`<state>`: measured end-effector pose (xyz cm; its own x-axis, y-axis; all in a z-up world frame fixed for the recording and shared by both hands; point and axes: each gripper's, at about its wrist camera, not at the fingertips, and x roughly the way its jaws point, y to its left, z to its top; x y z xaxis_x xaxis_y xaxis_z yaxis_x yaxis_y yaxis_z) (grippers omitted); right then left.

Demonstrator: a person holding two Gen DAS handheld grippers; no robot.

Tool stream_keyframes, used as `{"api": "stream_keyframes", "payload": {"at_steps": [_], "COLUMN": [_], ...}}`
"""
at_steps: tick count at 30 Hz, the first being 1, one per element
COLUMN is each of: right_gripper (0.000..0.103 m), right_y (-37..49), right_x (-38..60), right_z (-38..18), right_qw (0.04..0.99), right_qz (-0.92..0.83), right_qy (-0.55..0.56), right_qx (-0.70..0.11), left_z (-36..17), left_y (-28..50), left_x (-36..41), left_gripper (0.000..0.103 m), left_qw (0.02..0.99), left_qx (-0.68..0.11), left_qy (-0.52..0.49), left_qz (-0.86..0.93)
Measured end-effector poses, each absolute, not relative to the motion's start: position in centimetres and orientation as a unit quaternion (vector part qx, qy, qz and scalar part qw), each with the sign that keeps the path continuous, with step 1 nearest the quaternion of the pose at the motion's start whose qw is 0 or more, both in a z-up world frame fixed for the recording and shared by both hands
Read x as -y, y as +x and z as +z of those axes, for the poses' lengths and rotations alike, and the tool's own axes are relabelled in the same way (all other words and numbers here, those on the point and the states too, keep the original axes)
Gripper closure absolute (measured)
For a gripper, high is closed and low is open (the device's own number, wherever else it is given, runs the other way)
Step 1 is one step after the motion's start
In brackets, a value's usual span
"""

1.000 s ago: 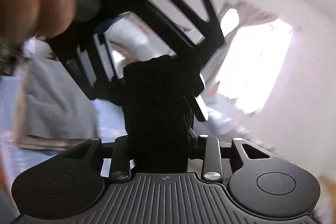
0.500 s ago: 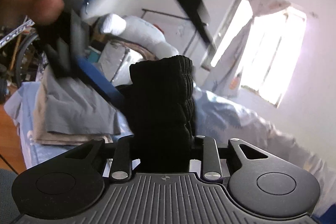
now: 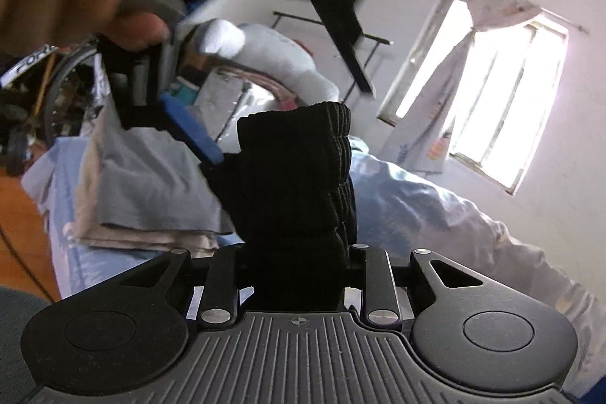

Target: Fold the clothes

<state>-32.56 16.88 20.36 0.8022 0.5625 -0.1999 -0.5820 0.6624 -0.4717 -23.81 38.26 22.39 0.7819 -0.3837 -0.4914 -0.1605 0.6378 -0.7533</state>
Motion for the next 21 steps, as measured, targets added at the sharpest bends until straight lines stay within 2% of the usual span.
{"api": "stream_keyframes", "payload": {"at_steps": [7, 17, 20, 21], "right_gripper": [0.073, 0.073, 0.073, 0.073], "right_y": [-32.8, -33.0, -32.7, -32.7], "right_x": [-17.0, -16.6, -16.4, -16.3], "right_z": [20.1, 19.6, 19.7, 19.7], "right_qw": [0.909, 0.903, 0.904, 0.904], "right_qz": [0.320, 0.337, 0.338, 0.337], "right_qy": [-0.265, -0.264, -0.261, -0.261], "right_qx": [-0.024, -0.028, -0.029, -0.029], "left_z": [21.2, 20.0, 19.8, 19.8], "left_y": [-22.9, -20.1, -19.3, -19.3], "left_x": [-38.8, -38.9, -38.9, -38.9], "left_gripper": [0.000, 0.000, 0.014, 0.029], "left_qw": [0.821, 0.826, 0.829, 0.829], "left_qx": [-0.367, -0.353, -0.350, -0.347], "left_qy": [-0.437, -0.439, -0.436, -0.437], "left_qz": [-0.019, -0.016, -0.016, -0.020]}}
